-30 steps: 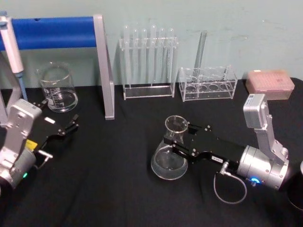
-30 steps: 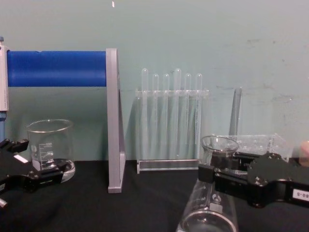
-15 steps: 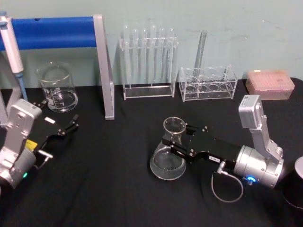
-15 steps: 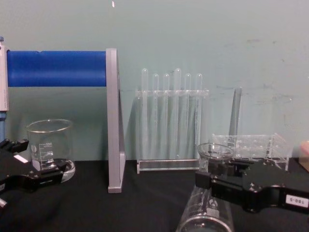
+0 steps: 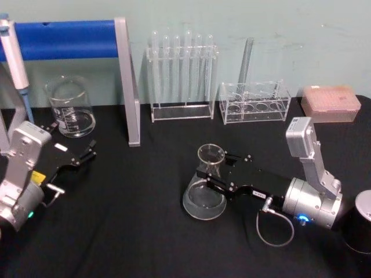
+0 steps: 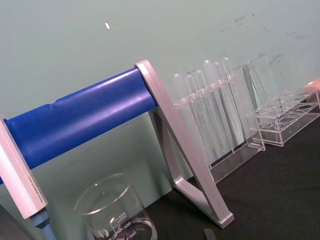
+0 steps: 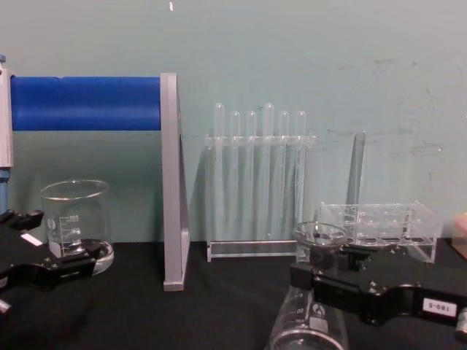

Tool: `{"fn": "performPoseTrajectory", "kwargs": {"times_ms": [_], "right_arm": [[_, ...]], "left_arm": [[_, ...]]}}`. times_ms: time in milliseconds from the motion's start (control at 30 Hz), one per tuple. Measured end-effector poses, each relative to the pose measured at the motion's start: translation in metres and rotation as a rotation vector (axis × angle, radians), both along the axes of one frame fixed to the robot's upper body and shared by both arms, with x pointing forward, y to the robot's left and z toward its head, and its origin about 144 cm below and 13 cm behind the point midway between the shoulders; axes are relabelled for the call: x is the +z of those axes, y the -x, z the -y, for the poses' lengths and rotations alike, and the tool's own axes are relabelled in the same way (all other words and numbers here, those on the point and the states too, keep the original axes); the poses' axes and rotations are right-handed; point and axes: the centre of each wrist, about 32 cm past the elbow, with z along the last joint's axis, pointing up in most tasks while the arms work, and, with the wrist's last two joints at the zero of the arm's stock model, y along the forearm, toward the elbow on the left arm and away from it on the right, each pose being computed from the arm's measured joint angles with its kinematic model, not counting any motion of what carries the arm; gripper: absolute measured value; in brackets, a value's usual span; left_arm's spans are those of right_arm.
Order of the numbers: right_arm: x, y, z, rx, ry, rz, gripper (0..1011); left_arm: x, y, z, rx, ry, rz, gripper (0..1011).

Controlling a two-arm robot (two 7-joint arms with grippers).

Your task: Grasp the erlenmeyer flask with one hand, shake it three times, then place it back.

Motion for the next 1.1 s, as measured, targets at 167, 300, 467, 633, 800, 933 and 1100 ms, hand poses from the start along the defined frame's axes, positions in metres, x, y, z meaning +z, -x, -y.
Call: {"fn": "performPoseTrajectory", "kwargs": {"times_ms": [167, 300, 467, 633, 800, 933, 1100], "right_arm": [[-0.0006, -0.0002, -0.0002, -0.003, 0.002, -0.001, 449], [-0.0008, -0.0007, -0.0005, -0.005, 0.004, -0.001, 449], [-0.0012, -0.0009, -0.0005, -0.007, 0.006, -0.003, 449], [-0.0018, -0.0013, -0.0011, -0.008, 0.009, -0.007, 449], [-0.0022, -0.0011, -0.0014, -0.008, 0.011, -0.010, 449], [-0.0034, -0.0010, -0.0014, -0.008, 0.012, -0.012, 449], [-0.0043, -0.0003, -0.0014, -0.008, 0.014, -0.012, 449]], "left_arm": [[0.0000, 0.0000, 0.0000, 0.000, 0.000, 0.000, 1001], [0.0000, 0.0000, 0.0000, 0.000, 0.000, 0.000, 1001], [0.0000, 0.0000, 0.0000, 0.000, 0.000, 0.000, 1001], [0.0000, 0.0000, 0.0000, 0.000, 0.000, 0.000, 1001], [0.0000, 0.0000, 0.0000, 0.000, 0.000, 0.000, 1001], [0.0000, 0.0000, 0.0000, 0.000, 0.000, 0.000, 1001], [0.0000, 0.0000, 0.0000, 0.000, 0.000, 0.000, 1001]]}}
